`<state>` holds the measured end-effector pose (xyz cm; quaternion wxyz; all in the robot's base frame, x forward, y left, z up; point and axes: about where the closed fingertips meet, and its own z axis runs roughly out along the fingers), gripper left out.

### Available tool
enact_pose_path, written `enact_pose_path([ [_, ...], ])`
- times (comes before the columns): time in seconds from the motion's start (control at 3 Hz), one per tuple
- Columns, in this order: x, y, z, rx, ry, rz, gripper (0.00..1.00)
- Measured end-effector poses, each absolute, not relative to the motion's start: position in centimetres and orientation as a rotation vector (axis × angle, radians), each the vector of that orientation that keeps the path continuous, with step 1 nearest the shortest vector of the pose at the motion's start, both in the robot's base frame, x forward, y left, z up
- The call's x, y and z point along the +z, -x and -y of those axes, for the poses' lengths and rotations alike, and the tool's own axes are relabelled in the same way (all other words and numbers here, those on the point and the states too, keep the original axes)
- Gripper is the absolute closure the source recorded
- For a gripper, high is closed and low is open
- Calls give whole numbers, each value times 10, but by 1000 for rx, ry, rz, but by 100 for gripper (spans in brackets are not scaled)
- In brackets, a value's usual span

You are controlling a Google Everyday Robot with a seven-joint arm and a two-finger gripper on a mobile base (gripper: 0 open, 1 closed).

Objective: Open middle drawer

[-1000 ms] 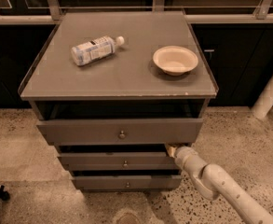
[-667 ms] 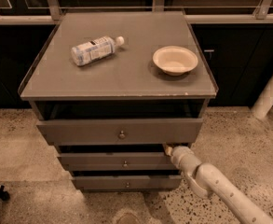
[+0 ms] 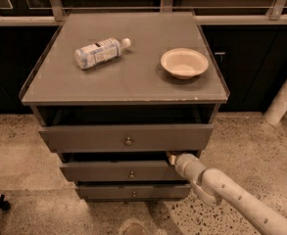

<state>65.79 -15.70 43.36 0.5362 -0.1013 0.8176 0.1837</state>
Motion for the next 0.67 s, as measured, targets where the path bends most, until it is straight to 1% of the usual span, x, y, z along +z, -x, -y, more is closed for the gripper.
enact_pose_path([
  [0.33, 436, -646, 139, 408, 398, -2047, 100],
  [0.67, 443, -629, 139, 365, 558, -2138, 100],
])
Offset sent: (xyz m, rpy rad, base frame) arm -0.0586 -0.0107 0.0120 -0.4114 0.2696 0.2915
